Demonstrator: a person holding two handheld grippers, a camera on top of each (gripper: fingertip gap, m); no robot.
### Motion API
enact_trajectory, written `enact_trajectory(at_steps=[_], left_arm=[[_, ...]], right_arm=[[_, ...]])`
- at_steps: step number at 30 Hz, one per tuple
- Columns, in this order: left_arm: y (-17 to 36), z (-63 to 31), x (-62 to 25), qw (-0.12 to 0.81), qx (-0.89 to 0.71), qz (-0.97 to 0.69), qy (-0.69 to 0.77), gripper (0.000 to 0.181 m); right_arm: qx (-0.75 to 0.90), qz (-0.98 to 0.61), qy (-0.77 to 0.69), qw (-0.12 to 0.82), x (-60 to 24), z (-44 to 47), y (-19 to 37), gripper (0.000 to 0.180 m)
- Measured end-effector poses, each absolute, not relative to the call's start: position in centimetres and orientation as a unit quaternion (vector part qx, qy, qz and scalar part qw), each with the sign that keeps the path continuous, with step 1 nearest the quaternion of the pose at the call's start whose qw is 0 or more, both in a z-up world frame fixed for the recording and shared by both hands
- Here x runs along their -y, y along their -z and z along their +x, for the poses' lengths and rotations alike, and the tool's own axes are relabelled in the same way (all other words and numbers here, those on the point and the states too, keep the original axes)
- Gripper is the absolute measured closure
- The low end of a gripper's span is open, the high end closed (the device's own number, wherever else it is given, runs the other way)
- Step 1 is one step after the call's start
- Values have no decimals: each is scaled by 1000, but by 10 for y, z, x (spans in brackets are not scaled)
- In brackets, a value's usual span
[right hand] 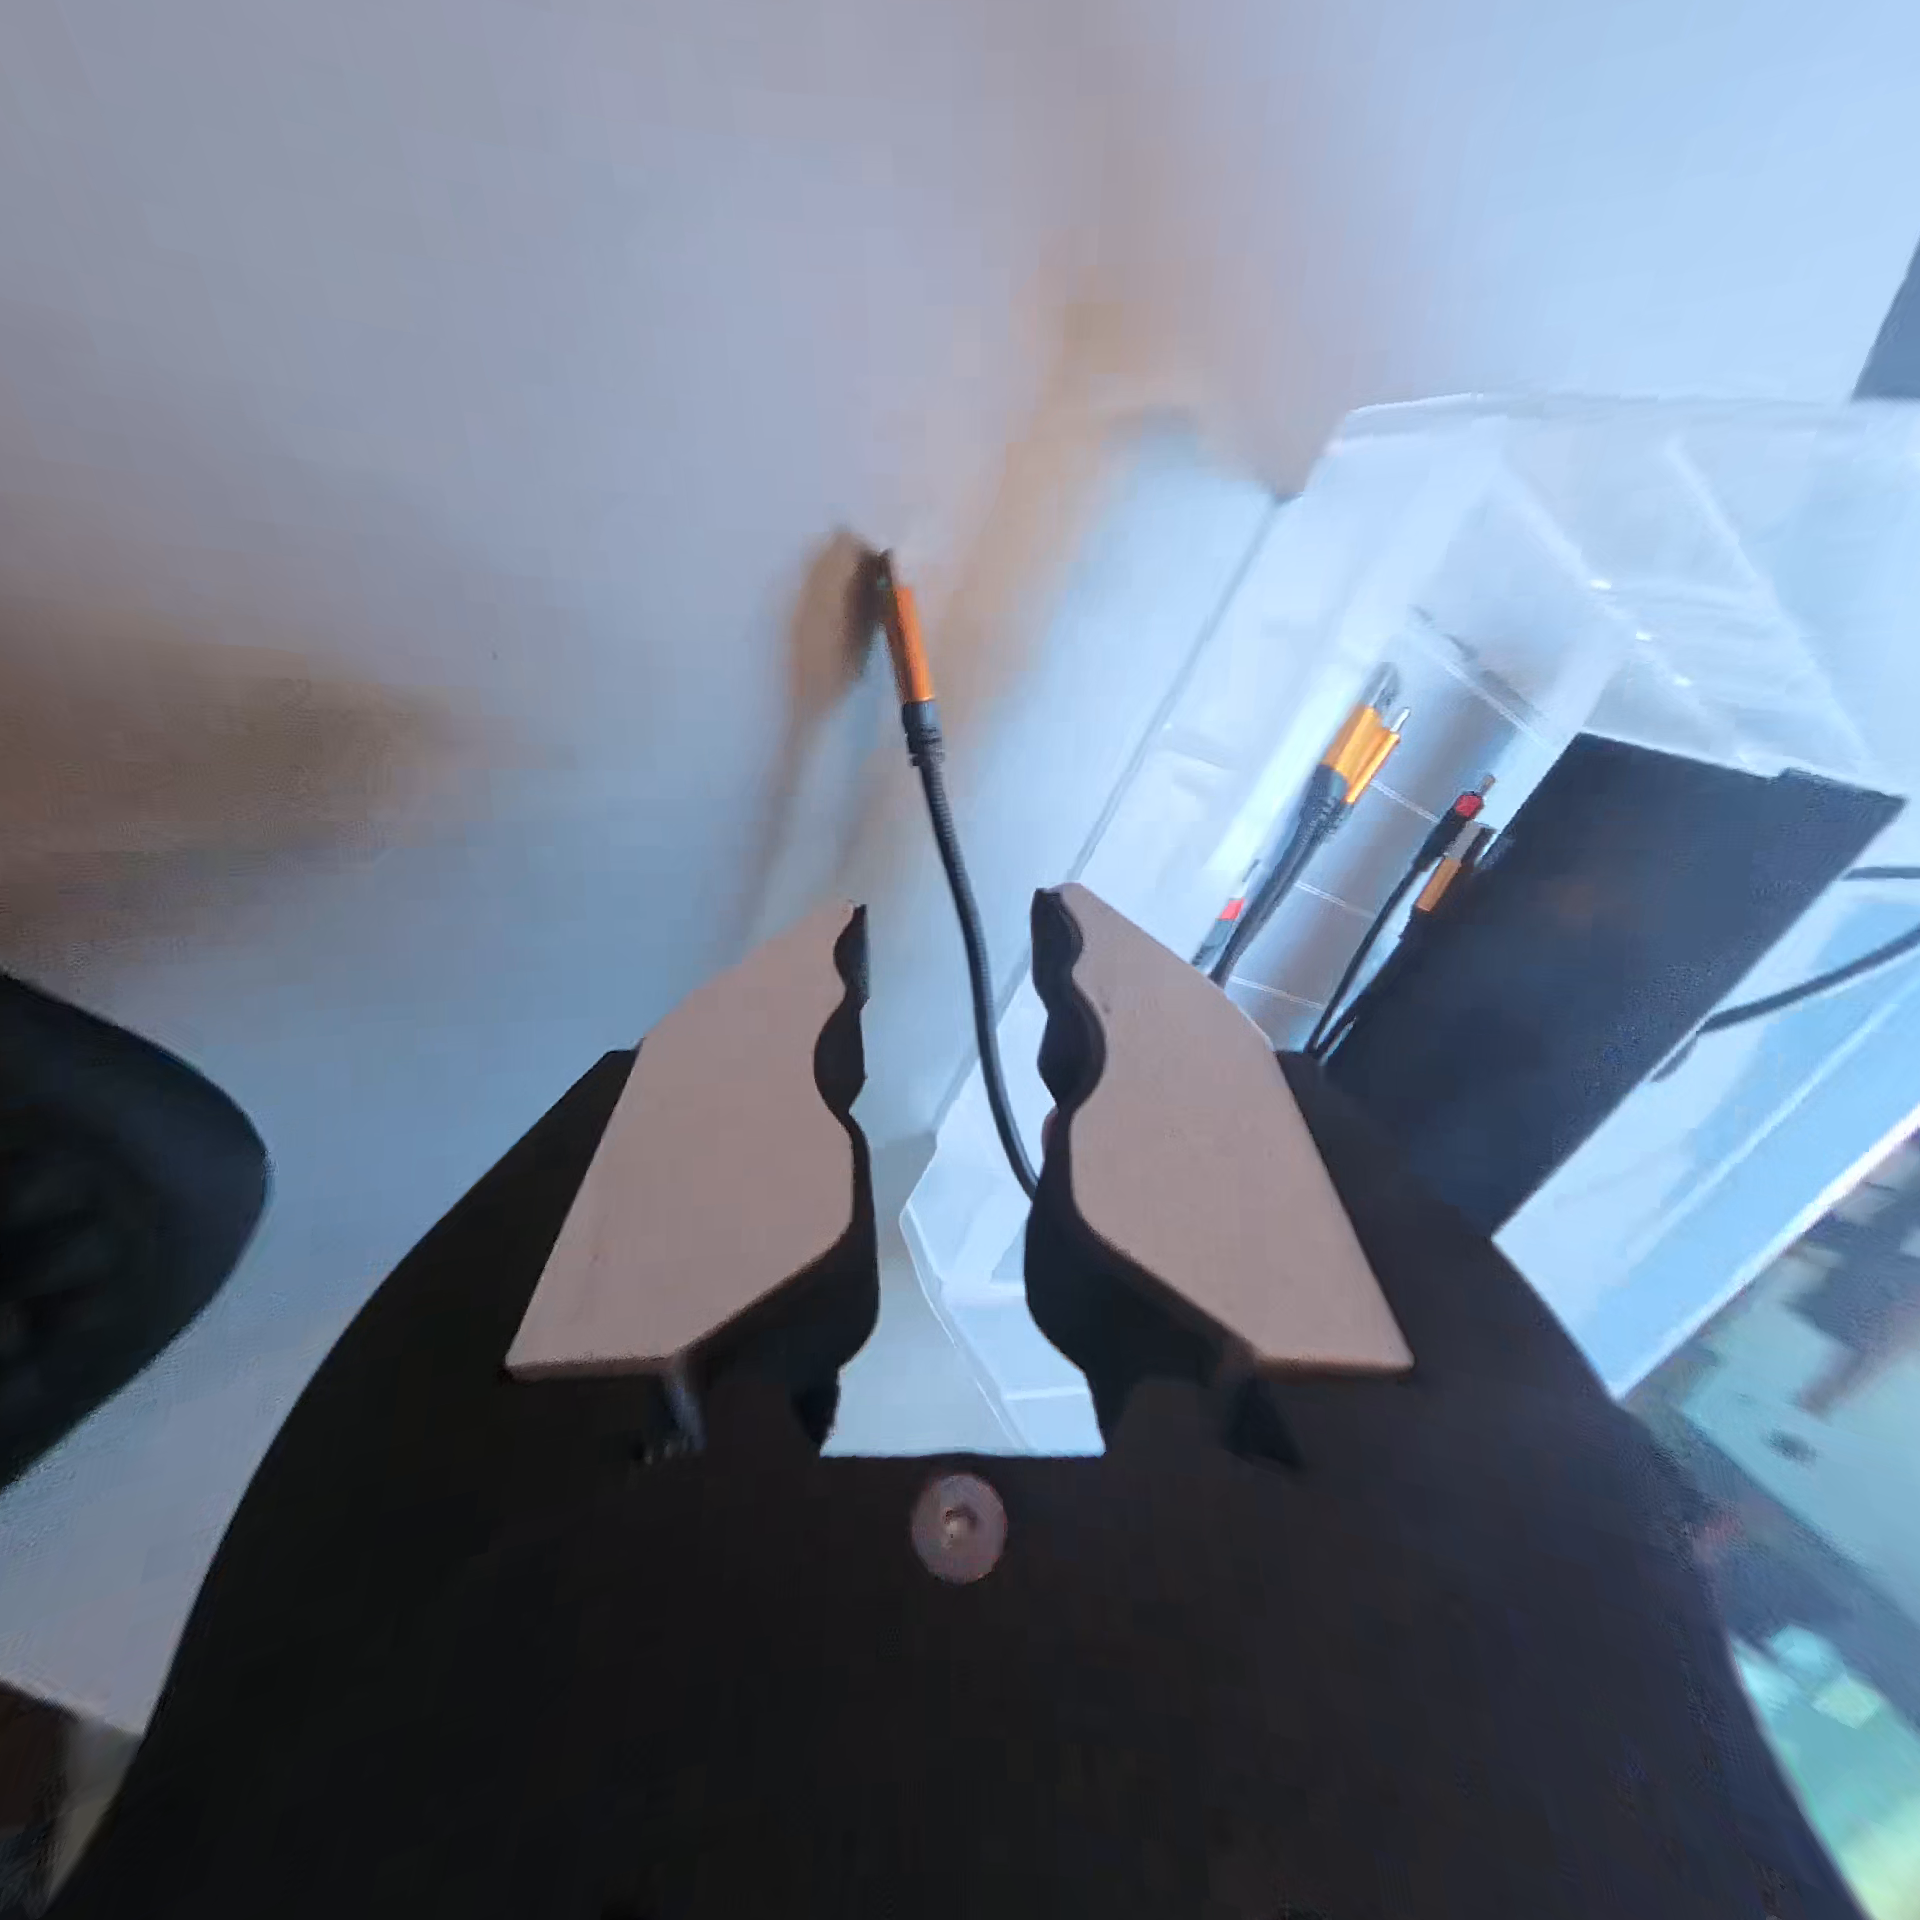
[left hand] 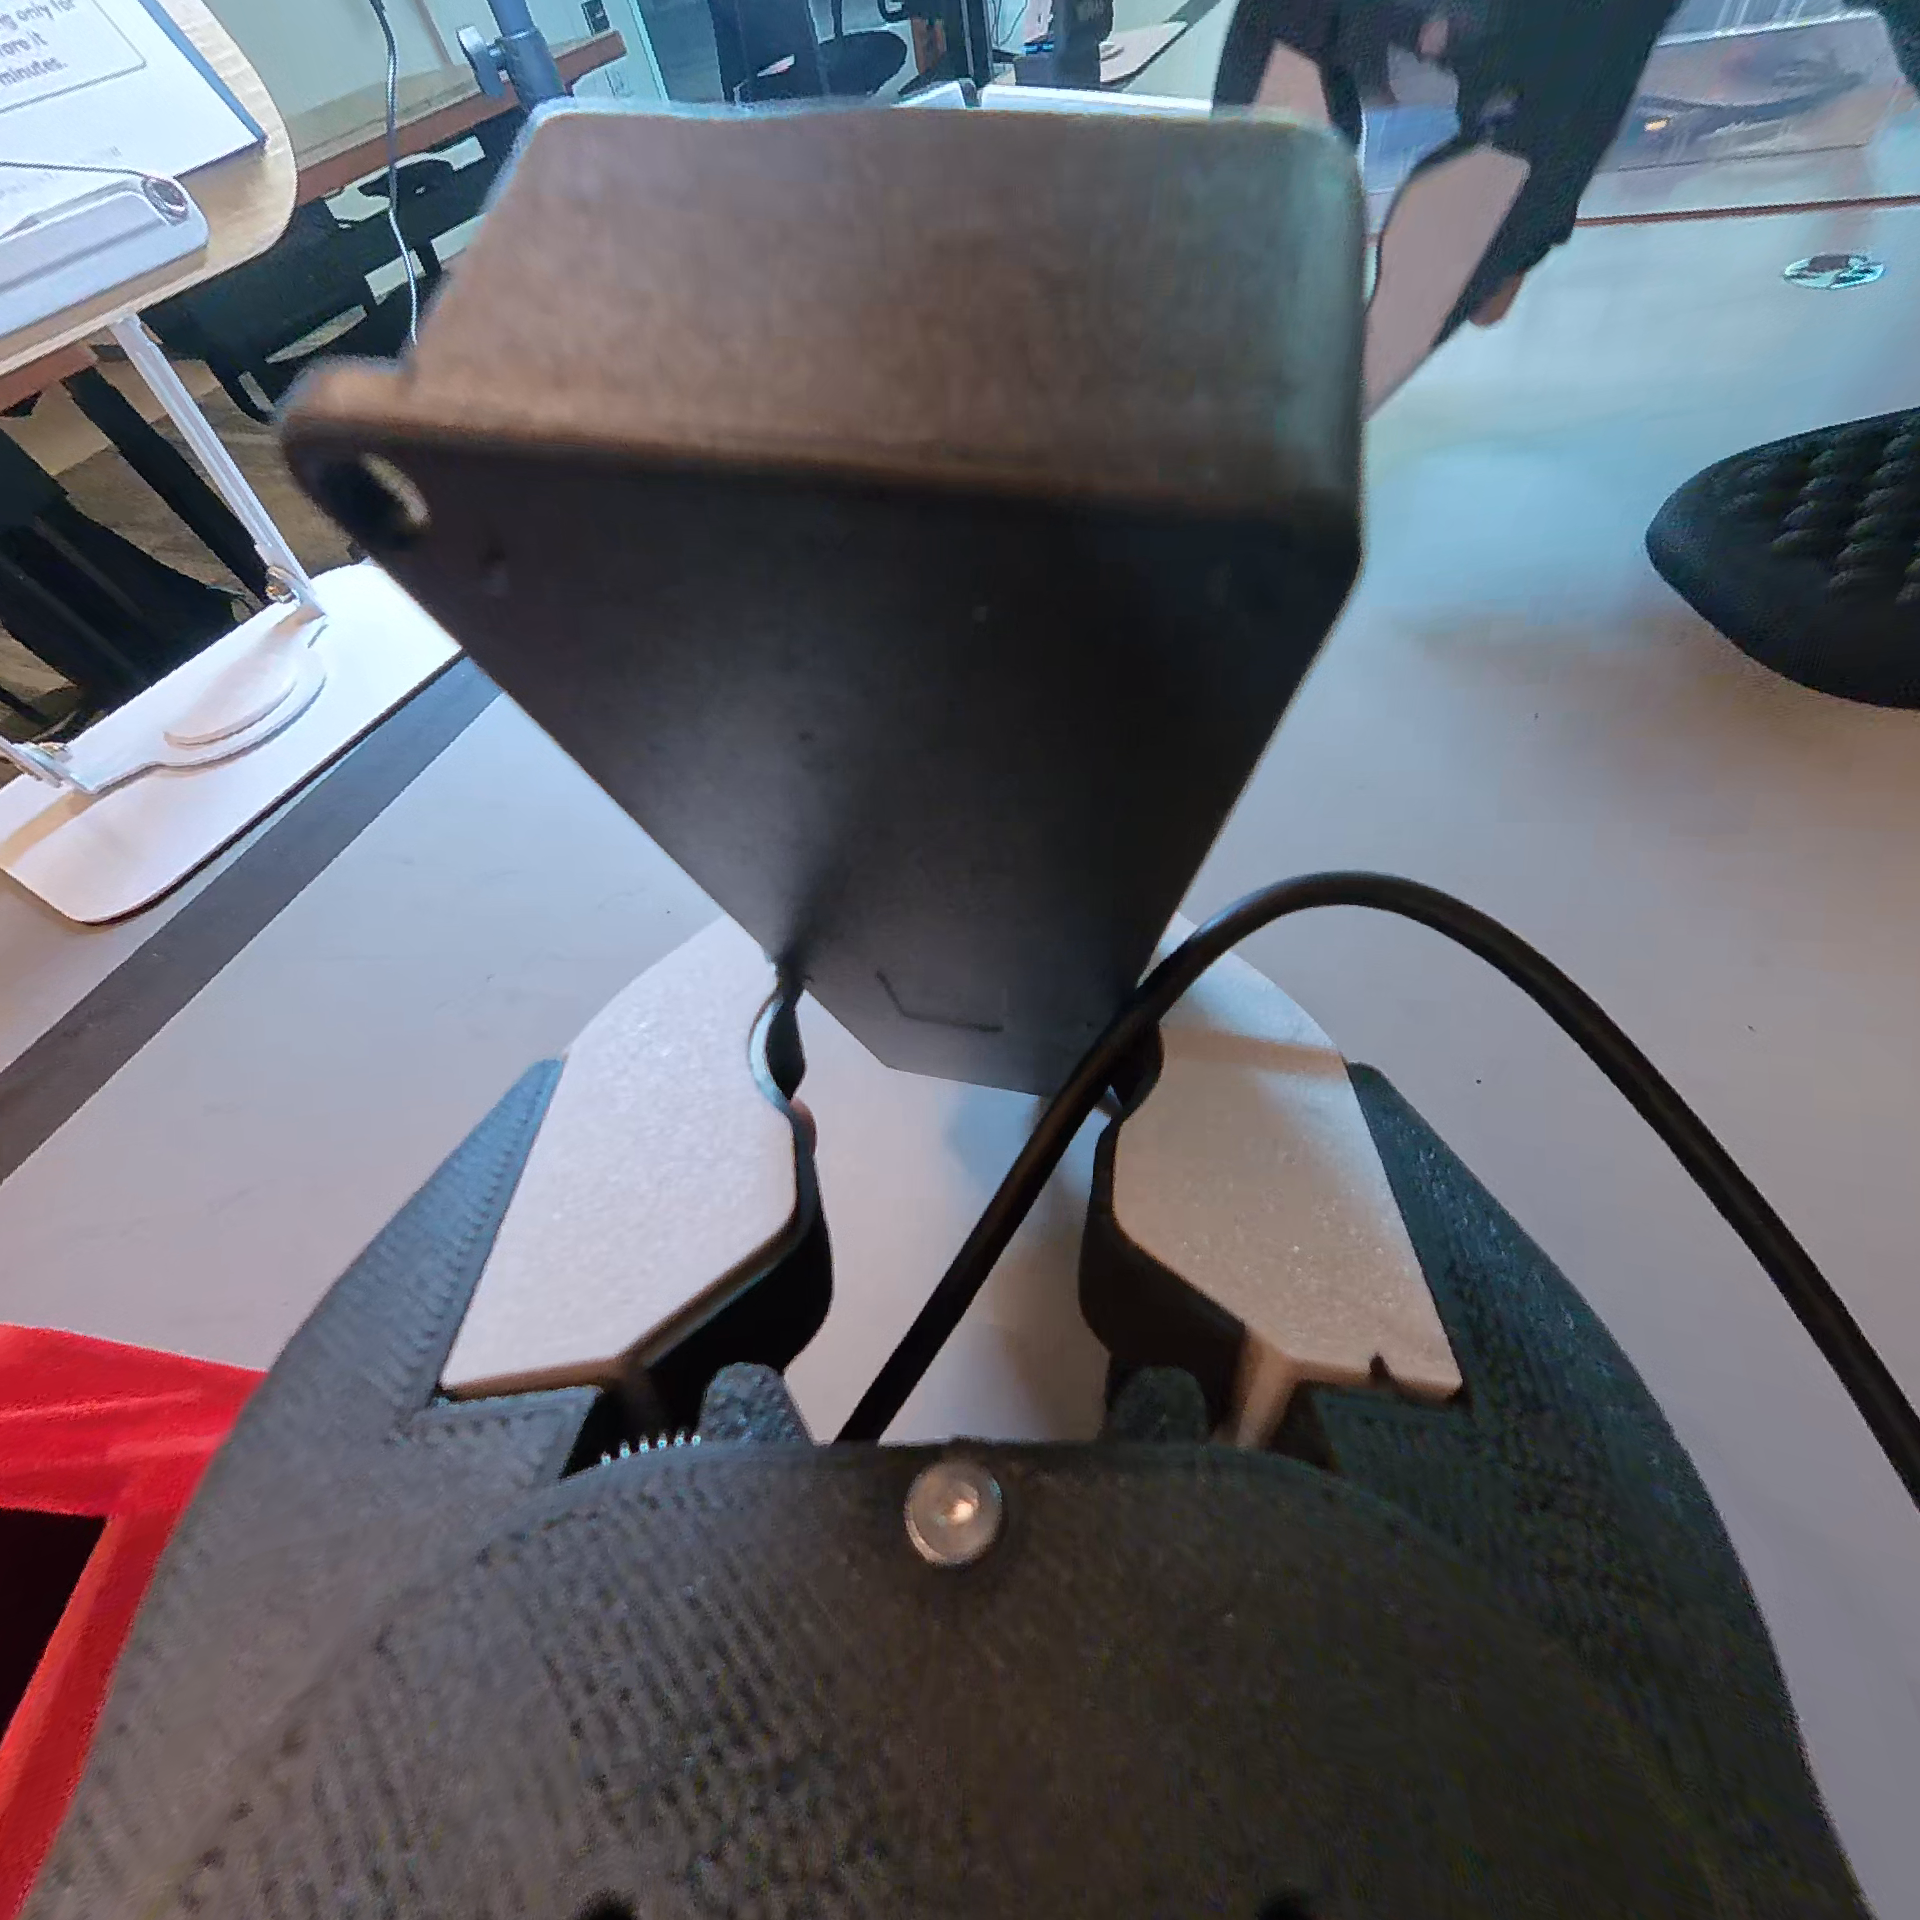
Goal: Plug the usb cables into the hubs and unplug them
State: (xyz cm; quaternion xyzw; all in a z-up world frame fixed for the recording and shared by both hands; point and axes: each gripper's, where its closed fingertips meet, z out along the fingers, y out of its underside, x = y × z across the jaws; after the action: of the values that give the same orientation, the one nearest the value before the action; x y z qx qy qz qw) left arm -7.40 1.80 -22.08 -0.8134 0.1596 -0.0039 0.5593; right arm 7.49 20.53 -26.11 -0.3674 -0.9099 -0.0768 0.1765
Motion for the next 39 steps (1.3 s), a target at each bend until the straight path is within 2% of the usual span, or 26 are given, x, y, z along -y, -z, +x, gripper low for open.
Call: enact_trajectory(at_steps=[1, 3, 5, 9, 12, 15, 16, 19, 21, 25, 28, 31, 35, 36, 38, 39], left_arm=[[221, -74, -19, 559, -159, -814, 4, 123], [221, -74, -20, 559, -158, -814, 5, 123], [221, -74, -19, 559, -158, -814, 4, 123], [221, -73, -18, 558, -159, -814, -1, 123], [221, -73, -19, 558, -158, -814, 0, 123], [221, -73, -18, 559, -156, -815, 1, 123], [221, -73, -18, 559, -155, -815, 0, 123], [221, -73, -18, 559, -152, -815, 2, 123], [220, -73, -18, 558, -153, -815, 3, 124], [219, -66, -18, 557, -162, -815, 13, 123], [215, -51, -18, 562, -174, -808, 36, 124], [202, -29, -16, 577, -187, -791, 85, 124], [183, -3, -8, 596, -201, -763, 149, 124], [181, 0, -8, 595, -204, -762, 155, 124], [180, 5, -7, 595, -205, -760, 162, 124], [179, 4, -7, 600, -207, -757, 156, 124]], right_arm=[[914, -345, 104, 187, -207, 76, 267, 149], [911, -310, 159, 222, -218, 70, 277, 153], [908, -284, 205, 231, -231, 71, 282, 175], [892, -335, 99, 287, -228, 55, 243, 176], [842, -368, 131, 372, -273, 41, 195, 176], [820, -411, 106, 384, -304, 30, 197, 176], [821, -425, 94, 369, -309, 29, 208, 171], [815, -476, 50, 328, -313, 27, 232, 136], [793, -498, 2, 351, -308, 19, 219, 133], [778, -468, -157, 389, -241, -1, 169, 133], [806, -393, -255, 361, -149, -8, 155, 126], [838, -339, -307, 297, -67, -9, 177, 117], [846, -321, -345, 248, -6, -17, 221, 100], [840, -322, -360, 247, 5, -20, 225, 102], [833, -311, -373, 266, 17, -25, 227, 119], [827, -312, -377, 275, 18, -28, 226, 120]])
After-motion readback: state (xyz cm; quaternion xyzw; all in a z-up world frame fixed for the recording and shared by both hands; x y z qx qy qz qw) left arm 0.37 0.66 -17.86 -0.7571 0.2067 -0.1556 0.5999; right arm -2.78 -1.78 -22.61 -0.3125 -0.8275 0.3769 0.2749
